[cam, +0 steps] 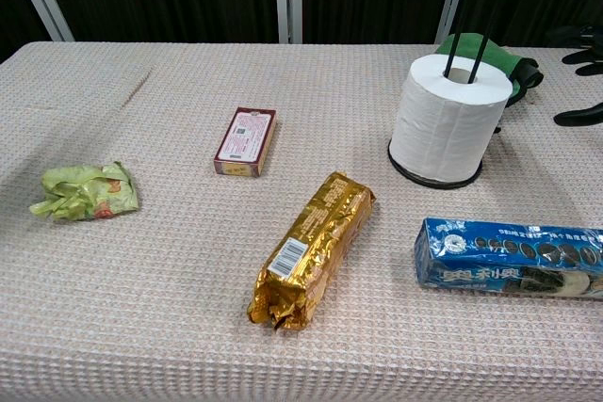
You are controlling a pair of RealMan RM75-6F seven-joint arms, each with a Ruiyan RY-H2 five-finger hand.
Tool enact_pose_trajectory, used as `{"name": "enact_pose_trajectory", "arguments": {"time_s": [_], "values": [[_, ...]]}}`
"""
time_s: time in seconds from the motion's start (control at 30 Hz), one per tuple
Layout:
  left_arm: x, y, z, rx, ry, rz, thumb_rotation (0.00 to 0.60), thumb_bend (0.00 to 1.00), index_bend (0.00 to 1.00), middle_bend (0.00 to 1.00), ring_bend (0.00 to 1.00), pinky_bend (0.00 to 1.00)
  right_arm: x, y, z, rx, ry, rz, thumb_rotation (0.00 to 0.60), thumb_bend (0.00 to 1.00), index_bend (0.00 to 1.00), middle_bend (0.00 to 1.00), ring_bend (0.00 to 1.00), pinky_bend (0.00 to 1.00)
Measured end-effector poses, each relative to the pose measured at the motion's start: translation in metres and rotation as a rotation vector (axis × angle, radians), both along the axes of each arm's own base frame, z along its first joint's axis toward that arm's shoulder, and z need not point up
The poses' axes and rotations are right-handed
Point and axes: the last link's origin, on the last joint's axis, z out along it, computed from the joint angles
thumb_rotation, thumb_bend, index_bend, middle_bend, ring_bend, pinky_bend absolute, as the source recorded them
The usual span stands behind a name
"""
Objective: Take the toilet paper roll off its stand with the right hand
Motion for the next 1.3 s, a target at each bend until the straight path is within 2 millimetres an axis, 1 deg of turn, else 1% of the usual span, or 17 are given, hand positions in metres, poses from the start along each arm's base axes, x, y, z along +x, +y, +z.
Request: {"name": "enact_pose_trajectory", "arguments": {"time_s": [0.13, 0.33, 0.57, 0.7, 0.73, 0.77, 0.83, 0.9, 0.97, 1.1, 1.3], "values": [[0.0, -0.004, -0.001, -0.006, -0.004, -0.013, 0.277, 0.07, 0.05, 0.07, 0.06, 0.22, 0.009, -0.007, -0.011, 0.028, -0.003, 0.013, 0.6, 0.05, 0.0, 0.0, 0.0, 0.0], [0.005, -0.001, 0.003, -0.012, 0.006, -0.026, 0.276, 0.07, 0.05, 0.07, 0.06, 0.22, 0.022, -0.013, -0.028, 0.054, -0.008, 0.033, 0.6, 0.06, 0.0, 0.0, 0.0, 0.0], [0.004, -0.002, 0.003, -0.019, 0.005, -0.021, 0.277, 0.07, 0.05, 0.07, 0.06, 0.22, 0.029, -0.016, -0.042, 0.081, 0.009, 0.04, 0.6, 0.07, 0.0, 0.0, 0.0, 0.0], [0.004, -0.001, 0.007, -0.007, 0.005, -0.025, 0.276, 0.07, 0.05, 0.07, 0.06, 0.22, 0.033, -0.018, -0.047, 0.088, 0.011, 0.043, 0.6, 0.08, 0.0, 0.0, 0.0, 0.0], [0.004, -0.001, 0.008, -0.006, 0.003, -0.024, 0.278, 0.07, 0.05, 0.07, 0.06, 0.22, 0.032, -0.018, -0.047, 0.09, 0.013, 0.041, 0.6, 0.09, 0.0, 0.0, 0.0, 0.01], [0.004, -0.001, 0.008, -0.006, 0.0, -0.023, 0.278, 0.07, 0.05, 0.07, 0.06, 0.22, 0.032, -0.019, -0.048, 0.092, 0.014, 0.038, 0.6, 0.1, 0.0, 0.02, 0.02, 0.04], [0.004, -0.002, 0.009, -0.011, -0.01, -0.018, 0.279, 0.07, 0.05, 0.07, 0.06, 0.22, 0.032, -0.019, -0.049, 0.094, 0.011, 0.028, 0.6, 0.13, 0.0, 0.09, 0.08, 0.14], [0.003, -0.003, 0.009, -0.021, -0.024, -0.012, 0.278, 0.07, 0.05, 0.07, 0.06, 0.22, 0.033, -0.02, -0.05, 0.086, 0.005, 0.026, 0.6, 0.17, 0.05, 0.19, 0.18, 0.25], [0.003, -0.004, 0.009, -0.027, -0.027, -0.008, 0.275, 0.07, 0.05, 0.07, 0.06, 0.22, 0.034, -0.021, -0.051, 0.071, -0.001, 0.03, 0.6, 0.19, 0.12, 0.23, 0.24, 0.31], [0.003, -0.004, 0.008, -0.03, -0.031, -0.007, 0.275, 0.07, 0.05, 0.07, 0.06, 0.22, 0.035, -0.022, -0.053, 0.064, -0.001, 0.035, 0.6, 0.2, 0.23, 0.28, 0.28, 0.35], [0.004, -0.002, 0.007, -0.032, -0.032, -0.013, 0.274, 0.07, 0.05, 0.07, 0.06, 0.22, 0.036, -0.021, -0.049, 0.054, -0.011, 0.037, 0.6, 0.21, 0.27, 0.31, 0.3, 0.37]]}}
